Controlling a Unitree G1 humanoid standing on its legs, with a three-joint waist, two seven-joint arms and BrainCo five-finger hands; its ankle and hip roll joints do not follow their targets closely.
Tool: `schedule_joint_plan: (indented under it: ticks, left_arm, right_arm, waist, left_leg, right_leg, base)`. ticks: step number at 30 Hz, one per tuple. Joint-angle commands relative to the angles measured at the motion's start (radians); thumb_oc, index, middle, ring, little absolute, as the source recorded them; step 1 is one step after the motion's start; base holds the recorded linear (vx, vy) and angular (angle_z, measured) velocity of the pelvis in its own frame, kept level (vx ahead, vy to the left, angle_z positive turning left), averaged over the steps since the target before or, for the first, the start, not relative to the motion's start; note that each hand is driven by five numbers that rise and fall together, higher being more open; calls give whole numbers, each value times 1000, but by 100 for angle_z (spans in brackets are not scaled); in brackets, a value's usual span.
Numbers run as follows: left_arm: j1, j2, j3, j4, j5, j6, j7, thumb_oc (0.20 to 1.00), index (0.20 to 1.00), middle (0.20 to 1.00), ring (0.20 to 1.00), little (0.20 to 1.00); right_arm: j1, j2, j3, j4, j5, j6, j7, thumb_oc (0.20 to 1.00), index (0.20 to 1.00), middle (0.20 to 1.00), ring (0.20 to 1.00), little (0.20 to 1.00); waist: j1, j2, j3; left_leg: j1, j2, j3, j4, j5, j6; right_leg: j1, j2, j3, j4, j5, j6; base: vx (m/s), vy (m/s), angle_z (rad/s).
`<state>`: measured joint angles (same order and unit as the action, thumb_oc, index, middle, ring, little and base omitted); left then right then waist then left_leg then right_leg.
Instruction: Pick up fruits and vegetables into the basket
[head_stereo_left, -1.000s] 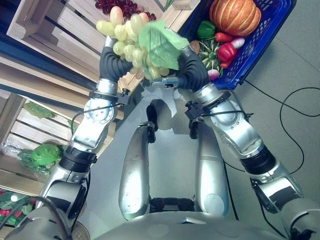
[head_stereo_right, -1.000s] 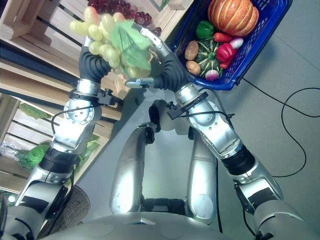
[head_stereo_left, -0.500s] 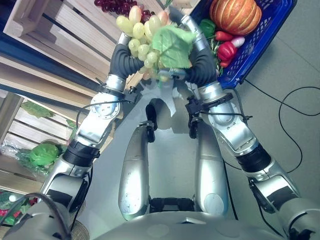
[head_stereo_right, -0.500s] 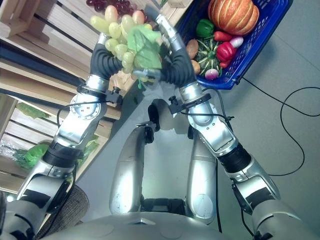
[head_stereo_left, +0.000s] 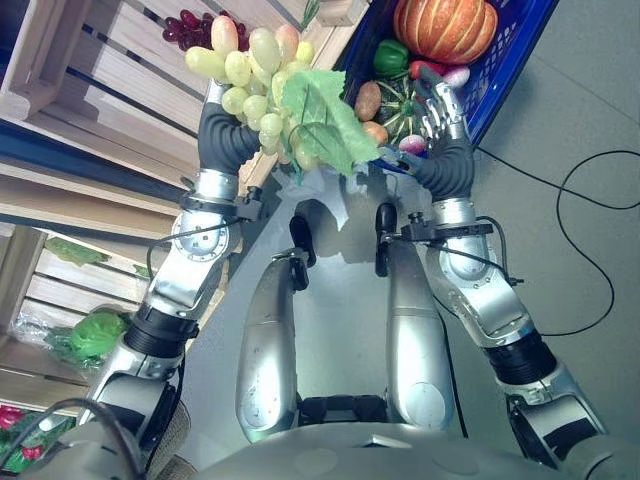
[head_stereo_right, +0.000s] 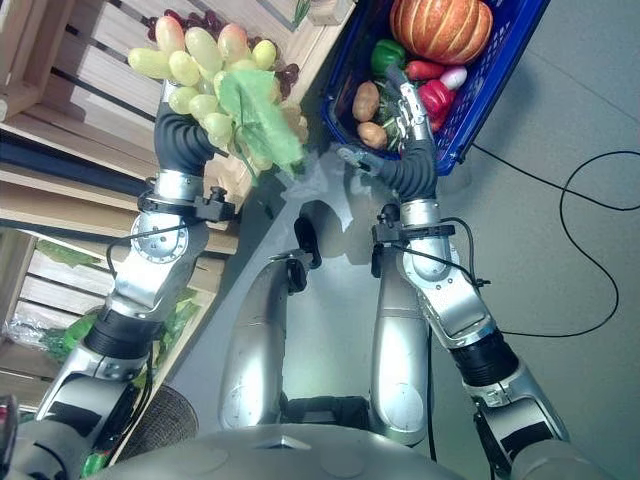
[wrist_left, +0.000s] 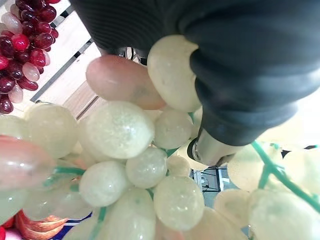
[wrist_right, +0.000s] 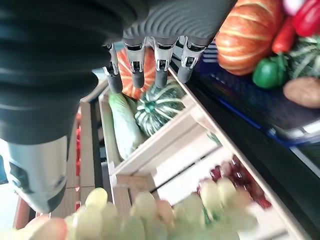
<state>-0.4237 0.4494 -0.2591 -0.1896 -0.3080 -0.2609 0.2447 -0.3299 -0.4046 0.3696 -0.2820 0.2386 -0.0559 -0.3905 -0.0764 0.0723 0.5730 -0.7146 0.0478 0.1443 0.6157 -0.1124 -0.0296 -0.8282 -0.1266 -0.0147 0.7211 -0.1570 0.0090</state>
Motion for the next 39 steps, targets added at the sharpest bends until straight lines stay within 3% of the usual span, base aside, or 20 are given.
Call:
schedule_joint_plan:
  ticks: [1, 4, 8, 21, 30, 38, 39]
  left_arm:
    - [-14, -14, 41, -149, -27, -114, -24, 200, 200, 200, 200, 200]
    - [-38, -15, 27, -159, -61, -111, -85, 200, 200, 200, 200, 200]
    - [-62, -17, -1, -165, -103, -67, -155, 200, 200, 200, 200, 200]
    - [-96, -27, -71, -140, -152, 58, -277, 200, 200, 200, 200, 200]
    - [-89, -32, -129, -122, -153, 148, -356, 200, 200, 200, 200, 200]
    - [-102, -41, -192, -87, -181, 199, -407, 200, 200, 200, 200, 200]
    - [-102, -42, -198, -83, -180, 197, -408, 200, 200, 200, 200, 200]
  right_arm:
    - [-28, 31, 16, -96, 49, 12, 60, 1000, 1000, 1000, 1000, 1000]
    - [-66, 42, 67, -66, 57, 58, 130, 1000, 1000, 1000, 1000, 1000]
    - [-135, 57, 113, -42, 23, 88, 134, 1000, 1000, 1000, 1000, 1000]
    - [-235, 55, 144, 37, -35, 43, 117, 1000, 1000, 1000, 1000, 1000]
    - [-258, 43, 177, 51, -59, 80, 186, 1000, 1000, 1000, 1000, 1000]
    - [-293, 35, 209, 91, -32, 47, 219, 1000, 1000, 1000, 1000, 1000]
    - [-294, 35, 214, 95, -30, 49, 220, 893, 893, 893, 893, 893]
  waist:
    - [-11, 33, -53]
    - [1, 27, -53]
    - [19, 20, -53]
    - [38, 11, -53]
    - [43, 9, -53]
    - [46, 2, -53]
    - [46, 1, -53]
  left_leg:
    - [35, -82, 53, -49, -99, 80]
    - [26, -82, 48, -47, -96, 81]
    - [16, -86, 34, -42, -92, 85]
    - [12, -96, 15, -41, -91, 95]
    - [7, -100, 6, -42, -90, 99]
    - [1, -97, 3, -38, -90, 100]
    - [2, -97, 2, -38, -90, 100]
  right_leg:
    - [37, 59, -60, -35, -60, 13]
    - [32, 54, -71, -31, -57, 12]
    - [29, 53, -83, -27, -51, 12]
    - [37, 54, -98, -30, -42, 14]
    - [38, 54, -104, -36, -36, 15]
    - [37, 53, -112, -40, -32, 15]
    - [39, 53, -113, -40, -32, 15]
  base:
    - [-15, -43, 2]
    - [-17, -65, 3]
    - [-9, -83, 8]
    - [-1, -28, 4]
    - [-2, -11, 1]
    - [-6, -25, 2]
    - [-3, -23, 4]
